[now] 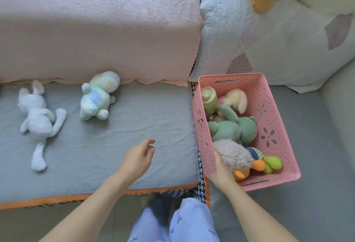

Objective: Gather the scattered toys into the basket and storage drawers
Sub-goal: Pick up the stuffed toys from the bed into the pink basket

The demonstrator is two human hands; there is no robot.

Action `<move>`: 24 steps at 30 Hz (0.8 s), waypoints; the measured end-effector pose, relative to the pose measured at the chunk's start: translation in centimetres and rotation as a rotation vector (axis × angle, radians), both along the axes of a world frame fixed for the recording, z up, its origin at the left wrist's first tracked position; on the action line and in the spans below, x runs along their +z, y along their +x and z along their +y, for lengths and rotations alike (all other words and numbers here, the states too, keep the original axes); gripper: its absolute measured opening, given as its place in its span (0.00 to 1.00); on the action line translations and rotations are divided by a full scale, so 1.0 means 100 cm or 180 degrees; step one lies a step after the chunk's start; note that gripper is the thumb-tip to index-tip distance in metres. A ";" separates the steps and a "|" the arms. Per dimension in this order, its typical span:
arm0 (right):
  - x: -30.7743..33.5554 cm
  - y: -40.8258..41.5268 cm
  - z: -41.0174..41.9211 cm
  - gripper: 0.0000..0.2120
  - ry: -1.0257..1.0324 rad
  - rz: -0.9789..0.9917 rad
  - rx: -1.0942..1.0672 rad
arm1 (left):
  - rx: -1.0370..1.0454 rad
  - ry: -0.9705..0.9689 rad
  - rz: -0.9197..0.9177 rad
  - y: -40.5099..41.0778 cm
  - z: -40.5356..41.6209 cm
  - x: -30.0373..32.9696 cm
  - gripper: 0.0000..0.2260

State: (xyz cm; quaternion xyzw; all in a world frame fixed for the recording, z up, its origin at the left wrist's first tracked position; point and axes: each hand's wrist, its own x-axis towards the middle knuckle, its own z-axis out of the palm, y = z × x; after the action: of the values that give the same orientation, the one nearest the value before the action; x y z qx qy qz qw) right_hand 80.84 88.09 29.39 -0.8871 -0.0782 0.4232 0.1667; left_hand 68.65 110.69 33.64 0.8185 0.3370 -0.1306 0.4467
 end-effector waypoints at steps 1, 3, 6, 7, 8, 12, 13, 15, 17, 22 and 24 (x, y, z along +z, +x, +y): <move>0.001 0.001 0.000 0.39 0.0048 0.0003 0.0014 | 0.0003 -0.0024 0.0027 0.001 0.003 0.000 0.15; 0.004 0.004 0.003 0.36 0.0281 0.0010 -0.0032 | 0.0042 -0.0007 0.0068 0.001 0.009 0.001 0.15; 0.012 0.005 0.022 0.32 0.0690 0.0117 0.0003 | 0.0217 0.0059 0.0109 -0.005 0.016 0.004 0.15; 0.013 0.005 0.033 0.32 0.0844 0.0131 -0.0029 | 0.0232 0.0065 0.0141 -0.007 0.019 0.005 0.15; 0.015 0.005 0.044 0.32 0.0987 0.0142 -0.0033 | 0.0260 0.0065 0.0194 -0.010 0.022 0.006 0.15; 0.018 -0.004 0.087 0.36 0.1001 0.0107 0.0184 | 0.0338 0.0137 0.0290 -0.018 0.042 0.004 0.14; 0.016 -0.009 0.096 0.37 0.0964 0.0109 0.0242 | 0.0348 0.0135 0.0276 -0.020 0.049 0.004 0.14; 0.009 -0.019 0.115 0.39 0.0966 0.0138 0.0325 | 0.0378 0.0119 0.0210 -0.024 0.069 0.004 0.14; 0.001 -0.029 0.133 0.40 0.0940 0.0177 0.0443 | 0.0392 0.0146 0.0177 -0.027 0.092 0.001 0.13; -0.003 -0.073 0.203 0.37 0.0803 0.0104 0.0524 | 0.0159 0.0267 0.0175 -0.044 0.178 -0.016 0.12; -0.007 -0.094 0.234 0.36 0.0776 0.0121 0.0509 | -0.0003 0.0333 0.0172 -0.053 0.215 -0.022 0.12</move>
State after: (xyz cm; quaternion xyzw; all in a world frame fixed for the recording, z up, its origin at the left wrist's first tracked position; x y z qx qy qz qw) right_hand 71.48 111.53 28.74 -0.8431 -0.1962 0.4392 0.2405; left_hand 63.39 132.18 31.45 0.8370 0.3549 -0.1350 0.3939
